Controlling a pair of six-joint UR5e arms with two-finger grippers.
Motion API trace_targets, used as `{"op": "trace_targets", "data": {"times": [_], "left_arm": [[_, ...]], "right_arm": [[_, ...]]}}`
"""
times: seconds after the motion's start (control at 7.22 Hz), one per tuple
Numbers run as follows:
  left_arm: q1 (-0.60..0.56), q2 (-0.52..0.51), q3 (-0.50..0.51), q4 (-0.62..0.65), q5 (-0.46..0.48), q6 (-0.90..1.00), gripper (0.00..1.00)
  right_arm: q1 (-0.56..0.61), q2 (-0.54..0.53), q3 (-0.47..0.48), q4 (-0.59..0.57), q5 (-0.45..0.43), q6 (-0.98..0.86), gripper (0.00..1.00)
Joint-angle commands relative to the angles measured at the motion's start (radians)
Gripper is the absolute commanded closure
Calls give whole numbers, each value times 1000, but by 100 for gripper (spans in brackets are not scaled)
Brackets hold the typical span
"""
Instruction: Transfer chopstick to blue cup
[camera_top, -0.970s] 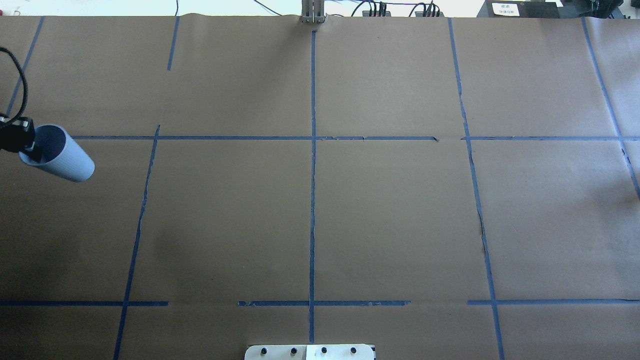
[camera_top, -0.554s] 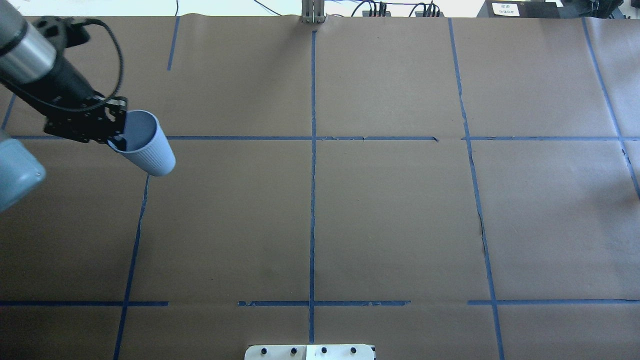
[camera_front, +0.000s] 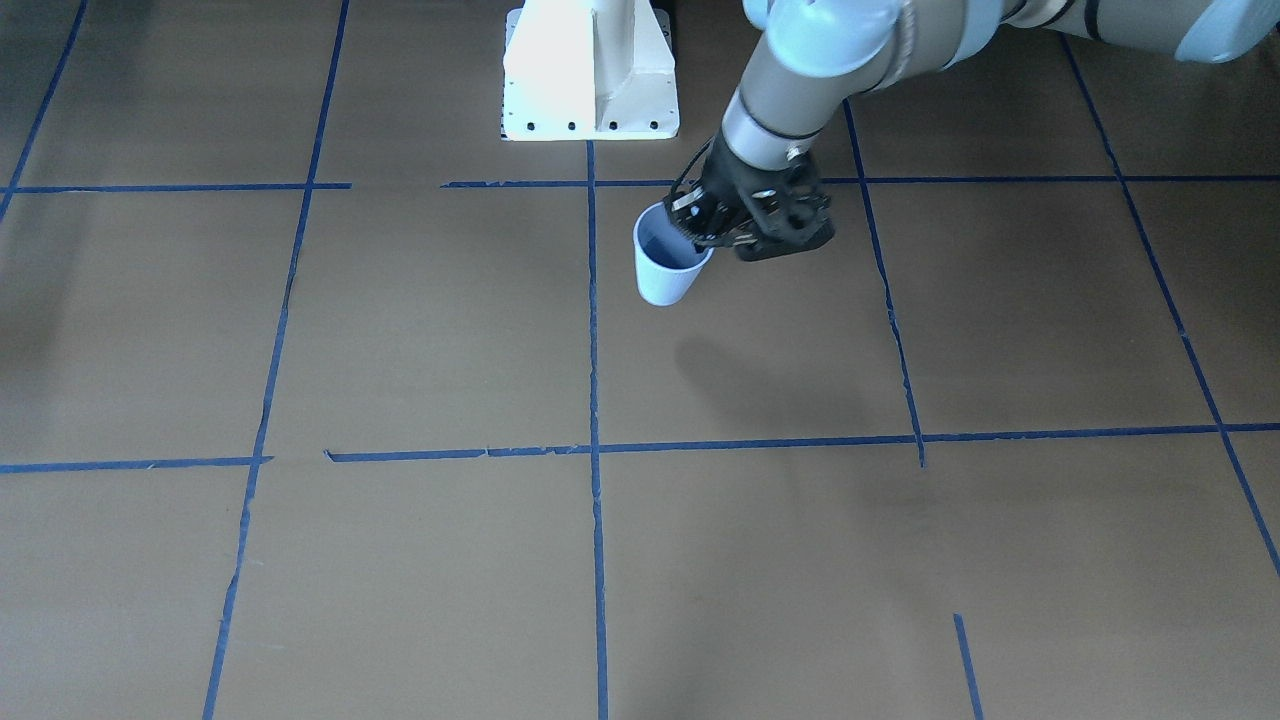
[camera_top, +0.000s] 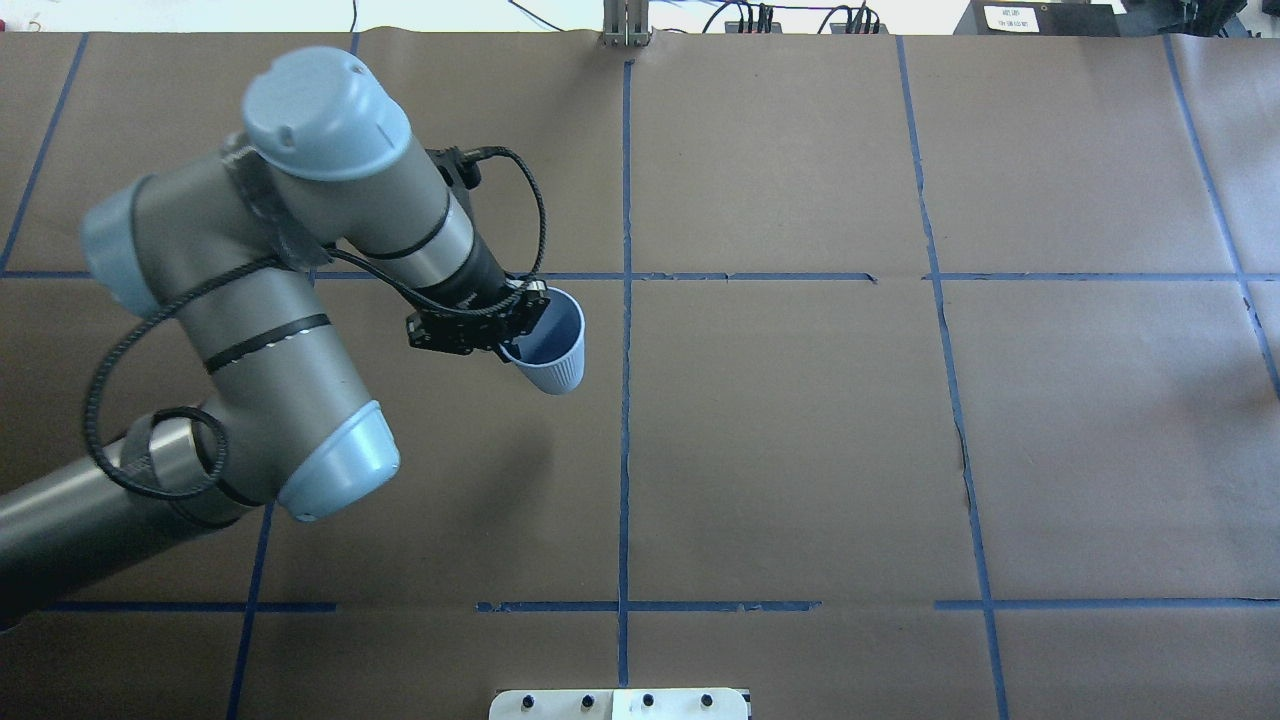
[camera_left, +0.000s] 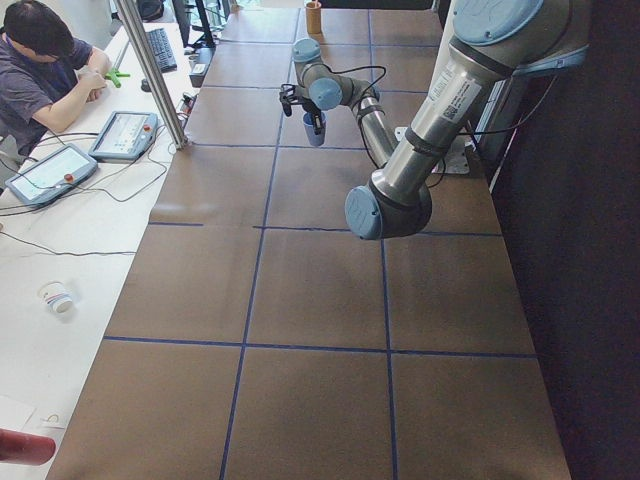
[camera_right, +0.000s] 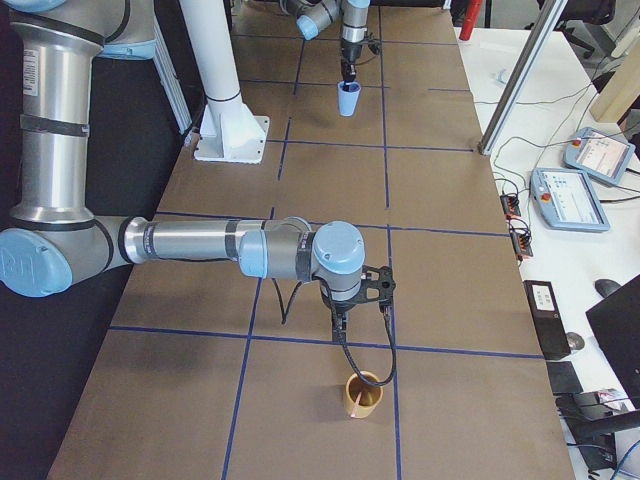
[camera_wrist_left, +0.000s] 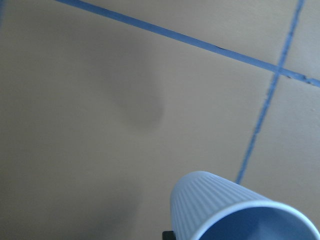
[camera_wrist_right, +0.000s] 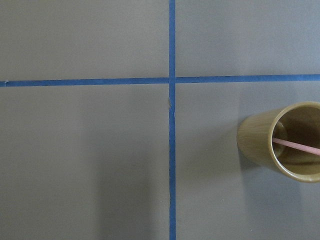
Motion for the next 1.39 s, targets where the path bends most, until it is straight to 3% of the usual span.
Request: {"op": "trace_targets", "data": {"times": [0.0,0.55,0.69,0.83,0.97,1.25], "left_arm": [[71,-56,142,-106,83,-28,99],[93,-74,174,-155,89,-38,94],[93,-74,177,-155,89,-36,79],[93,-74,179,-155,89,-36,26],[93,-74,179,-153,95,-36,0],[93,-73,165,-152,97,-30,0]], "right_arm": [[0,0,0,0,2,1,0],[0,0,0,1,2,1,0],[0,1,2,1,2,1,0],[0,1,2,1,0,1,0],[0,1,2,1,0,1,0],[0,1,2,0,-1,0,0]]}}
